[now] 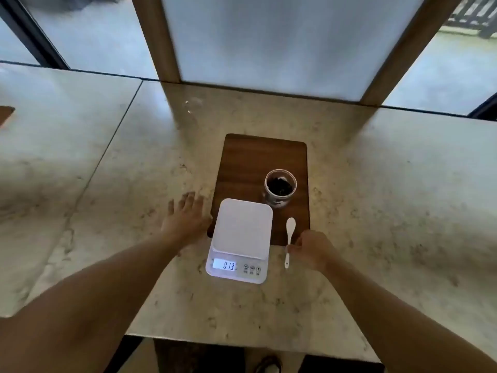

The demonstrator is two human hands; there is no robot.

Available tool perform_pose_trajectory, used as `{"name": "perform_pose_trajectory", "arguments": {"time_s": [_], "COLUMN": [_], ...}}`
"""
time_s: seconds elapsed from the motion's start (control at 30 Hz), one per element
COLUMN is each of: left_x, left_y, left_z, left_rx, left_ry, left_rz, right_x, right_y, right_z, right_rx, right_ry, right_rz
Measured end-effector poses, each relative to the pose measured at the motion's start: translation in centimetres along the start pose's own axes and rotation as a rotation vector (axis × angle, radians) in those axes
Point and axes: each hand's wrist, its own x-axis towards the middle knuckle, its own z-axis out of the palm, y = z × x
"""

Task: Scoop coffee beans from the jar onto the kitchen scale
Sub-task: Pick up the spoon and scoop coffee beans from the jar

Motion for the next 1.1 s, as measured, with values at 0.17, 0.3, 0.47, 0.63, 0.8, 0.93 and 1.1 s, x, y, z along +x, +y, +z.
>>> {"name": "perform_pose_trajectory", "arguments": {"time_s": [0.17, 0.3, 0.47, 0.63, 0.8, 0.93, 1.1], "left_x": [0.1, 0.0, -0.2, -0.2, 0.0, 0.1, 0.0], "left_y": [0.1, 0.0, -0.4, 0.1, -0.1, -0.2, -0.3], "left_z": [2.7, 4.1, 4.4, 3.8, 4.0, 4.1, 4.1], "left_rx": [-0.006, -0.019, -0.086, -0.107, -0.129, -0.134, -0.137], "left_ry": [0.103, 0.241, 0.336, 0.335, 0.370, 0.390, 0.388], "left_rz": [0.084, 0.122, 0.117, 0.113, 0.116, 0.127, 0.125], "right_x": [1.0, 2.0, 2.9, 2.9, 3.2, 3.8, 3.5], "right_y": [0.8, 1.6, 1.6, 1.1, 0.6, 0.3, 0.1], "right_z": [2.2, 3.4, 4.2, 3.5, 1.9, -0.6, -1.8], "right_rx": [0.061, 0.036, 0.037, 0.214, 0.376, 0.575, 0.452], "right_ry": [0.011, 0.070, 0.084, 0.276, 0.556, 0.598, 0.580], "right_rz": [0.073, 0.021, -0.016, -0.024, 0.001, -0.021, -0.152]}}
